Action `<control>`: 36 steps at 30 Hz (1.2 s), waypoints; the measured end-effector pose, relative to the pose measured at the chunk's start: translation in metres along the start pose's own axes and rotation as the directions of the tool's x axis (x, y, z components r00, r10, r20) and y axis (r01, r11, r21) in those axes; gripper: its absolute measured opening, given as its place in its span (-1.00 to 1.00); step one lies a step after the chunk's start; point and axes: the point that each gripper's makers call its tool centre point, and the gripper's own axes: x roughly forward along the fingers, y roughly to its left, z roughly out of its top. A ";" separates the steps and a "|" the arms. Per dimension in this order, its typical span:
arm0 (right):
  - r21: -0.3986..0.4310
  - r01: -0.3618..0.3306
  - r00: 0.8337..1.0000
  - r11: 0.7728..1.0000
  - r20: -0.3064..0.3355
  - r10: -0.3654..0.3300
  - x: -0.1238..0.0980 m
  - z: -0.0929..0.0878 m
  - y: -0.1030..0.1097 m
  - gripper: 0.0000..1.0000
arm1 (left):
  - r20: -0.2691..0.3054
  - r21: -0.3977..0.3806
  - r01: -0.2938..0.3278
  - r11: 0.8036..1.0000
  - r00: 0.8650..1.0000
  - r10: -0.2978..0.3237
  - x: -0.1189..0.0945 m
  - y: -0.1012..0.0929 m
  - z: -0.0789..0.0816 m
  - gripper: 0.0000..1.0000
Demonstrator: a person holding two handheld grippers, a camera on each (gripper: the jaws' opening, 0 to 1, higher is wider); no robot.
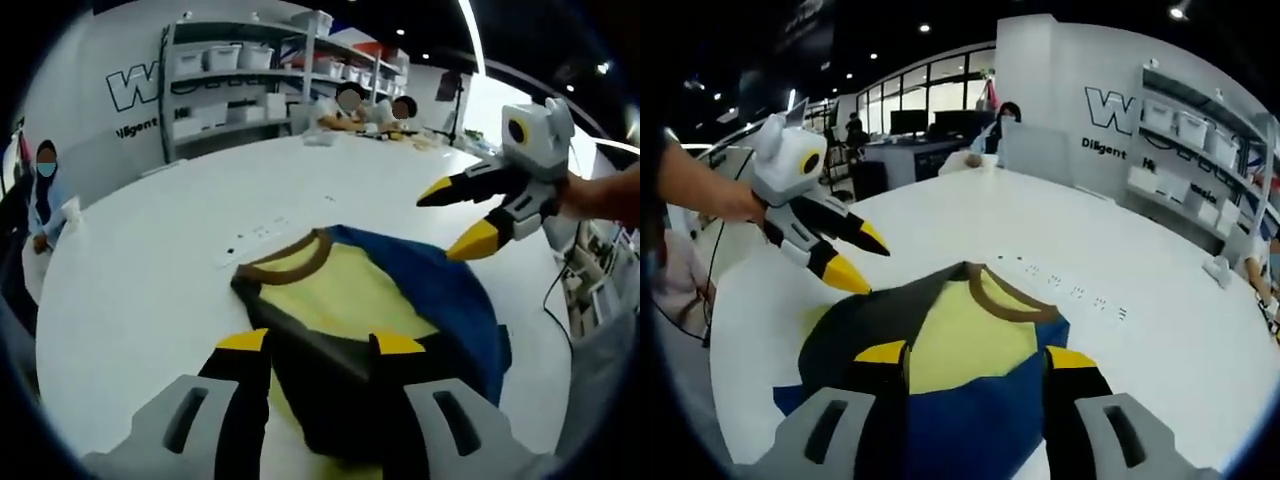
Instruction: Fold the garment on the visible template until the final outline fits inside the template.
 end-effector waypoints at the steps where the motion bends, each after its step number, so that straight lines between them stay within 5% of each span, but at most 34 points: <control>1: 0.008 -0.003 1.000 1.000 0.003 0.003 -0.002 -0.001 0.002 -0.02 | -0.003 0.009 0.005 1.000 1.000 -0.005 0.000 -0.003 -0.002 -0.24; 17: 0.038 -0.032 0.999 0.999 0.004 0.032 -0.020 -0.016 0.038 -0.10 | -0.022 0.063 0.058 0.996 0.998 -0.056 -0.011 -0.034 -0.016 -0.23; 36: 0.038 -0.109 0.992 0.993 -0.058 0.111 -0.015 -0.056 0.103 -0.29 | 0.000 0.016 0.035 0.999 0.999 -0.035 -0.030 -0.032 -0.028 -0.25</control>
